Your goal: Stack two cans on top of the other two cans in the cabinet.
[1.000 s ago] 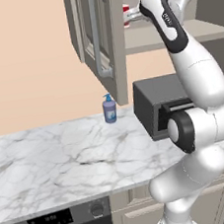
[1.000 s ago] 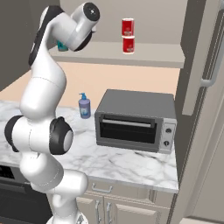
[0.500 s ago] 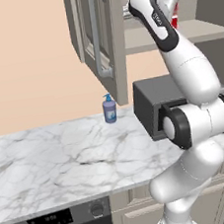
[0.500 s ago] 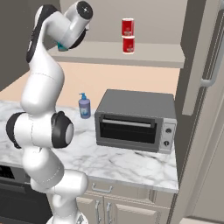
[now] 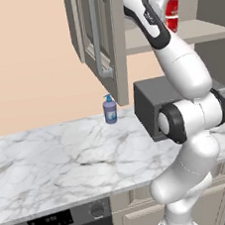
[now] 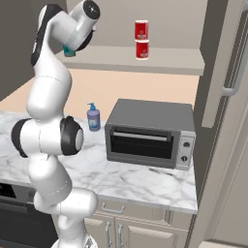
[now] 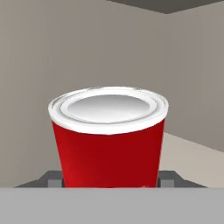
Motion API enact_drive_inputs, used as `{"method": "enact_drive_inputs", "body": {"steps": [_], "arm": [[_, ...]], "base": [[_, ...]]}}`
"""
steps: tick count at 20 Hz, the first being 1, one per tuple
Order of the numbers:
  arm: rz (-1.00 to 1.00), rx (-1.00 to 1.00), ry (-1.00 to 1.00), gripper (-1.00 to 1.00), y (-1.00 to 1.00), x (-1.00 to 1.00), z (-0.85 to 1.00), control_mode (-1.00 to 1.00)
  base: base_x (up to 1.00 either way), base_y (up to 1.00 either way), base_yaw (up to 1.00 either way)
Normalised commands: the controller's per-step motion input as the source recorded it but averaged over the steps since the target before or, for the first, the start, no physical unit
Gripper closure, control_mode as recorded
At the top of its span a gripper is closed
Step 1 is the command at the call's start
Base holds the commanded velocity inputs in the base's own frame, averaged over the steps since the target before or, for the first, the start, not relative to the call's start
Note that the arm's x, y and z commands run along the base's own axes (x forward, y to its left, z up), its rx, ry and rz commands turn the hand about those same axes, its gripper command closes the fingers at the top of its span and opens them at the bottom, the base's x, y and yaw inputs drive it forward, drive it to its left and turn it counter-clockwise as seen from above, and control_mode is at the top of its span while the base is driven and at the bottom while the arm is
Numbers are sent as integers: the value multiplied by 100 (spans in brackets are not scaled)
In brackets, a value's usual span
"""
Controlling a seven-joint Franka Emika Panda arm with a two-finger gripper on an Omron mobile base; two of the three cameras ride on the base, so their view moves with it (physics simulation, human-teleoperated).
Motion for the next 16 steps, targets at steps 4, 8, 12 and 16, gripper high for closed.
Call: {"method": "enact_drive_inputs", "body": {"steps": [4, 8, 12, 16], "arm": [[8, -5, 0, 100, 15, 13, 0, -100], [8, -8, 0, 100, 13, 16, -1, -100], [9, -14, -1, 100, 4, 17, -6, -100], [7, -12, -1, 100, 0, 12, -3, -100]], "base": [[0, 0, 0], [0, 0, 0], [0, 0, 0], [0, 0, 0]]}}
